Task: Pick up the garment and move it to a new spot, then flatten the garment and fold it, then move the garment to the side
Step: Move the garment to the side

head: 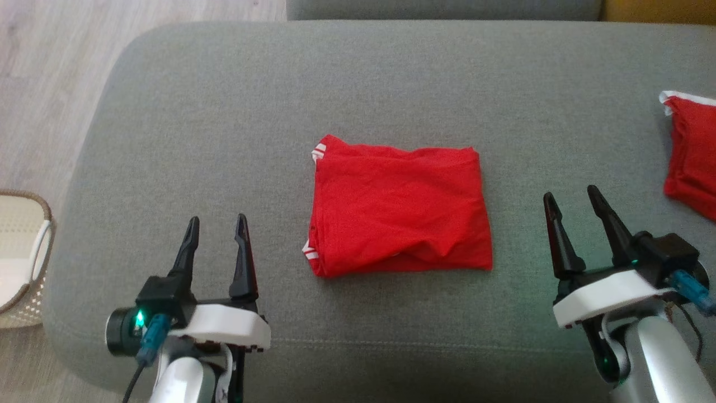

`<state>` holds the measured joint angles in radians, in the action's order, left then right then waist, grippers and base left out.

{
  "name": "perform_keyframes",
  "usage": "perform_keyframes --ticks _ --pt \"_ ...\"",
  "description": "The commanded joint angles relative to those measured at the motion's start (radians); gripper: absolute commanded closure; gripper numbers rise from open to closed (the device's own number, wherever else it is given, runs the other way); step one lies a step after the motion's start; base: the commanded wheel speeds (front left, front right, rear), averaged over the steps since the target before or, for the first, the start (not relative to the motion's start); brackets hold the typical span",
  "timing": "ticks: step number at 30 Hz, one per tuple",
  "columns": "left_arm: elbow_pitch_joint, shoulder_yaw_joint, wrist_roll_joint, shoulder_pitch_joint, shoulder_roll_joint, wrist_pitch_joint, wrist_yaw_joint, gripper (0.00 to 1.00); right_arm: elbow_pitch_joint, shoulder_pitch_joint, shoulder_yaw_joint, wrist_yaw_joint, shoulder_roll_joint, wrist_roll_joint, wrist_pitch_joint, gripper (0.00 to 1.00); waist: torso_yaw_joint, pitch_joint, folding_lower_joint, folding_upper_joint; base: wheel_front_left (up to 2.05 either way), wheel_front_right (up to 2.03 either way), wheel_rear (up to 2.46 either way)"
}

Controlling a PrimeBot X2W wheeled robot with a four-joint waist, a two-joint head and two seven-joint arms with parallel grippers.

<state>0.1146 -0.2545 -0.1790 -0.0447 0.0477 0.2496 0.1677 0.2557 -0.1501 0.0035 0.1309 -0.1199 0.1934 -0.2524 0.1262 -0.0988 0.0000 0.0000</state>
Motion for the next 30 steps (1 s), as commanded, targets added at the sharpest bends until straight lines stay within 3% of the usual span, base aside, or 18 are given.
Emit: perform_keyframes --ticks 1,6,14,28,29,30 --pt "-0.034 0.025 0.001 -0.043 0.003 0.012 0.007 0.00 -0.037 -0.017 0.024 0.000 -0.004 -0.013 -0.009 0.00 0.002 -0.010 0.0000 0.0000 0.00 0.00 0.00" --pt "-0.039 0.006 -0.007 -0.068 0.003 0.012 0.015 0.00 -0.003 -0.056 0.058 0.000 -0.009 0.002 -0.008 0.00 0.016 -0.063 0.0000 0.0000 0.00 0.00 0.00" --pt "-0.029 -0.047 -0.011 -0.107 0.003 0.012 0.038 0.00 0.110 -0.154 0.113 0.000 -0.002 0.158 0.071 0.00 0.055 -0.135 0.0000 0.0000 0.00 0.00 0.00" --pt "-0.020 -0.104 -0.009 -0.158 0.003 0.012 0.073 0.00 0.309 -0.258 0.164 0.000 -0.031 0.221 0.133 0.00 0.125 -0.190 0.0000 0.0000 0.00 0.00 0.00" --pt "-0.019 -0.105 -0.010 -0.158 0.003 0.012 0.073 0.00 0.318 -0.261 0.169 0.000 -0.032 0.225 0.135 0.60 0.127 -0.189 0.0000 0.0000 0.00 0.00 0.00" --pt "-0.019 -0.105 -0.010 -0.157 0.003 0.012 0.074 0.00 0.326 -0.265 0.175 0.000 -0.035 0.226 0.135 1.00 0.129 -0.188 0.0000 0.0000 0.00 0.00 0.00"
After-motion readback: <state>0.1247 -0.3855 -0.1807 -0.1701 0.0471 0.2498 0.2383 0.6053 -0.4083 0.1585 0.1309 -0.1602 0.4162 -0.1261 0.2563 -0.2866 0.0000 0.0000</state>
